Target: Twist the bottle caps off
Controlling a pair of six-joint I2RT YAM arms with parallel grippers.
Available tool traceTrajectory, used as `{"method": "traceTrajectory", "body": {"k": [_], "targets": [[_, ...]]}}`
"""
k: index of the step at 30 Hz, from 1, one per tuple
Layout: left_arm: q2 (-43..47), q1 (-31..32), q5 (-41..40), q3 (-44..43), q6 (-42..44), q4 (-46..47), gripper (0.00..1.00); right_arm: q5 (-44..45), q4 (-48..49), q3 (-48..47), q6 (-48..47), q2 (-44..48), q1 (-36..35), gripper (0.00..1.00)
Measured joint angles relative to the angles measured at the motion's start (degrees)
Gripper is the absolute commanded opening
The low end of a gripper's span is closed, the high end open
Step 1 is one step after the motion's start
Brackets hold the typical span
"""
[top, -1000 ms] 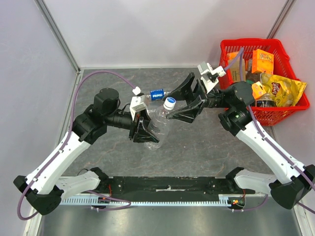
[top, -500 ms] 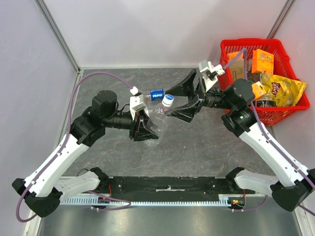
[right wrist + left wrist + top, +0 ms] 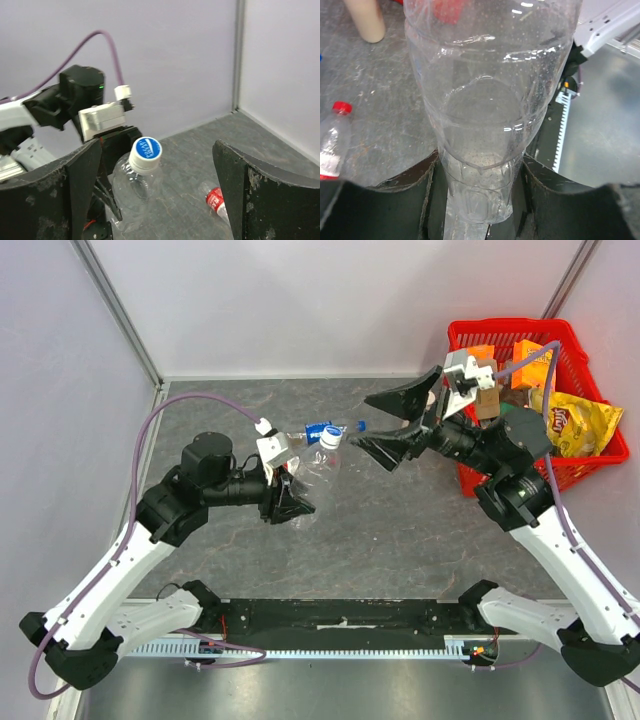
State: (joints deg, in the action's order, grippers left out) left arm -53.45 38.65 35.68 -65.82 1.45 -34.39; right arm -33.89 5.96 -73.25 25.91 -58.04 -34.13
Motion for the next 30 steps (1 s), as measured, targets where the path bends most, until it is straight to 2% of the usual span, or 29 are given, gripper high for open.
{"method": "traceTrajectory", "body": {"k": [5,13,22,30], "targets": [[-0.20,0.00,-6.40,0.44,0.35,-1.03,0.08,7.58,-4.22,-1.05,0.74,-2.47,0.00,0.98],[-0.44,0.02,-21.70,2.62,0.83,-2.84,0.08,14.51,-9.11,-1.07,4.37,-6.23,0.00,0.98],[-1.75,0.02,-34.36,5.29,1.18,-3.48,0.09,16.17,-11.17,-1.07,8.20,-12.55,0.00,0.98],[-3.17,0.02,-39.76,6.38,1.18,-4.52,0.09,14.67,-10.67,-1.07,12.15,-18.21,0.00,0.98]]}}
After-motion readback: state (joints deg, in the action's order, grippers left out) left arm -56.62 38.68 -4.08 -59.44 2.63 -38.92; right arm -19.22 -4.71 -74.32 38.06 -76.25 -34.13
